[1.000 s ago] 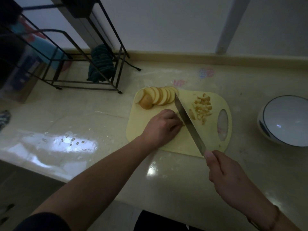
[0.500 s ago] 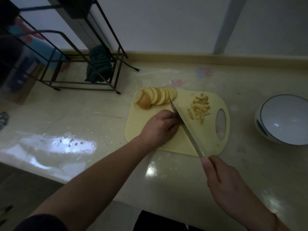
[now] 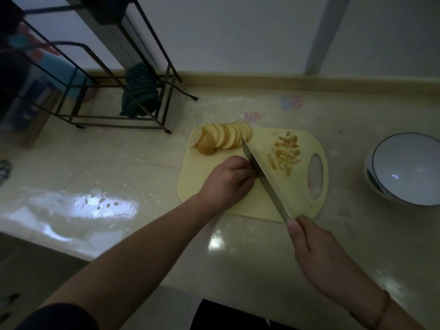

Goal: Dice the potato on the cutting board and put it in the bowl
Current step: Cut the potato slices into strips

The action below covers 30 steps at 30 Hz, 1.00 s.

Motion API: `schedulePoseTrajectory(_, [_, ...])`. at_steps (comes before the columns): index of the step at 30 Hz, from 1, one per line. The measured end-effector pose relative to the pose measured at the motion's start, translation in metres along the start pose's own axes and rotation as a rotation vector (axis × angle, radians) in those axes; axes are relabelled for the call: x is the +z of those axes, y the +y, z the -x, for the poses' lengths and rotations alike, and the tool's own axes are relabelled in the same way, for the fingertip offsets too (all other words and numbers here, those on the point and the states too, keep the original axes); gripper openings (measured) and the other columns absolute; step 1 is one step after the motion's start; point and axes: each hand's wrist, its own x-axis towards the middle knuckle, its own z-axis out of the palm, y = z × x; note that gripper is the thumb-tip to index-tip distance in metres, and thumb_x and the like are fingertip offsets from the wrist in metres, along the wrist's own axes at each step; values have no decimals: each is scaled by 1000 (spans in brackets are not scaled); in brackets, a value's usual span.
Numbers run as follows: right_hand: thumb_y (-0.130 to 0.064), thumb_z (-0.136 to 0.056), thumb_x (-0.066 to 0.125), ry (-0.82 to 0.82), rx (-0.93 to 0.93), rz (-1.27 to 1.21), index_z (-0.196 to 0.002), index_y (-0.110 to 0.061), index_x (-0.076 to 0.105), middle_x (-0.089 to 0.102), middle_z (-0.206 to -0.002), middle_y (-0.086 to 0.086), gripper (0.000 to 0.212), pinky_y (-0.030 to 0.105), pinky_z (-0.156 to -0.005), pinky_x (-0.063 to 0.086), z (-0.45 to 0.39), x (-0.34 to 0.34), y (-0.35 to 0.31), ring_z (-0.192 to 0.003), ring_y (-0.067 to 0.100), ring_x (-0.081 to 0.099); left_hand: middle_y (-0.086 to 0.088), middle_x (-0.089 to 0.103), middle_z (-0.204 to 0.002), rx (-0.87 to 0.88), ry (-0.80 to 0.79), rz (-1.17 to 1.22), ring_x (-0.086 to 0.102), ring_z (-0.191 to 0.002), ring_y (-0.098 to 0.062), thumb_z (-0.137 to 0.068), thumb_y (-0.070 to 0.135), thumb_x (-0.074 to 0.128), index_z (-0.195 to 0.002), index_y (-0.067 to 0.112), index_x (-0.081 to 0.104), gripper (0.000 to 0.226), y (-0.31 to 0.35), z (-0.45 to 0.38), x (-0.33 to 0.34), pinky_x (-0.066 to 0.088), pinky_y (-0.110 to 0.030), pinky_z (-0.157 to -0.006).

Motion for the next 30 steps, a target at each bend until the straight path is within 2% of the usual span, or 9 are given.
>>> schedulePoseTrajectory(9, [-56,-91,27,-17,25,-13,-72,-18,46,54,-60,4,47,27,-58,39,-6,-2,-3,-58,10,53,-14,69,-95,0,-28,-27,65,-86,-30,-86,3,71,-92,1,77,9,3,0,-2,53,-35,-77])
schedulePoseTrajectory(12, [-55,-93,30,-51,51,-46,-72,-18,48,56,-60,2,46,31,-59,42,-6,-6,-3,-55,9,53,-14,70,-99,19,-34,-62,65,-90,-30,-87,4,69,-96,0,76,12,4,3,-4,54,-37,-78])
schedulePoseTrajectory(18, [-61,-88,29,-36,71,-112,-72,-12,52,54,-57,3,56,33,-54,39,-1,-14,2,-48,6,47,-16,67,-108,21,-119,-109,63,-97,-32,-90,12,58,-105,-1,74,26,9,8,-9,54,-39,-84])
schedulePoseTrajectory(23, [-63,-85,29,-64,104,-142,-77,-12,53,52,-57,-1,57,26,-52,33,-1,-20,6,-44,2,45,-15,67,-106,-17,-124,-92,63,-95,-31,-91,17,55,-103,1,75,28,14,6,-10,53,-37,-83])
schedulePoseTrajectory(25, [-59,-88,31,-64,75,-110,-74,-15,52,55,-60,0,51,27,-52,37,-1,-20,5,-48,4,48,-14,67,-106,-32,-73,-83,63,-97,-30,-91,16,55,-103,1,75,28,16,8,-11,53,-38,-84])
schedulePoseTrajectory(28, [-57,-88,31,-17,38,-39,-73,-18,51,57,-61,0,46,22,-56,40,1,-14,3,-57,7,55,-16,65,-102,-82,235,3,62,-96,-29,-87,1,56,-97,-3,73,20,31,7,-21,52,-41,-82])
schedulePoseTrajectory(30, [-58,-87,29,11,20,23,-75,-21,50,57,-62,-2,45,19,-57,41,1,-8,3,-58,7,55,-16,64,-96,-12,337,15,60,-93,-29,-85,0,58,-91,-4,72,15,44,-5,-34,48,-42,-82])
